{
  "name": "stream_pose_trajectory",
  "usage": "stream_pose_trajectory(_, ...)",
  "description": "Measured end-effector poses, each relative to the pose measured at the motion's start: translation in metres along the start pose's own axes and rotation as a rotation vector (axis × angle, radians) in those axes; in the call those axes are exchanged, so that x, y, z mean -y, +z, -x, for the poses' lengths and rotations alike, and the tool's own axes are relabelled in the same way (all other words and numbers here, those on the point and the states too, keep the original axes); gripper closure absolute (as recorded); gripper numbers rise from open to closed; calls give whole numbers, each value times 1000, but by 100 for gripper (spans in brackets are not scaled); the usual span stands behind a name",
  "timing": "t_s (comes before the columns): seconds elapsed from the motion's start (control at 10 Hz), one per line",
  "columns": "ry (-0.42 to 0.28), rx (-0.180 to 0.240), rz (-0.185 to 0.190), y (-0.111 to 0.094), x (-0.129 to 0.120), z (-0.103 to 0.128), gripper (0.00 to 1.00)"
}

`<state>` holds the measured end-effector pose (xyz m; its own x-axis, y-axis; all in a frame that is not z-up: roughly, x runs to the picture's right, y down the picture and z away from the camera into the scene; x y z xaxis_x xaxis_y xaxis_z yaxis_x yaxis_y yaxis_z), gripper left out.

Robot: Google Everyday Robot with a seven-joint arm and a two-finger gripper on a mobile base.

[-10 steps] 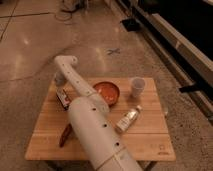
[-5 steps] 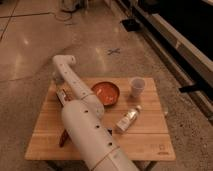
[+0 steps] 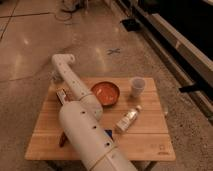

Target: Push the eraser across the table

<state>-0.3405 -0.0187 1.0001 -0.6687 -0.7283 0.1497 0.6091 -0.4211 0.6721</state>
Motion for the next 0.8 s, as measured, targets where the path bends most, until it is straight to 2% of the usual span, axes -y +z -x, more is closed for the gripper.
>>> stream_pose_trajectory(0.3, -1, 17, 15, 9, -3, 5, 100)
stream_pose_trajectory(0.8, 10, 33, 21, 8, -9, 11, 100)
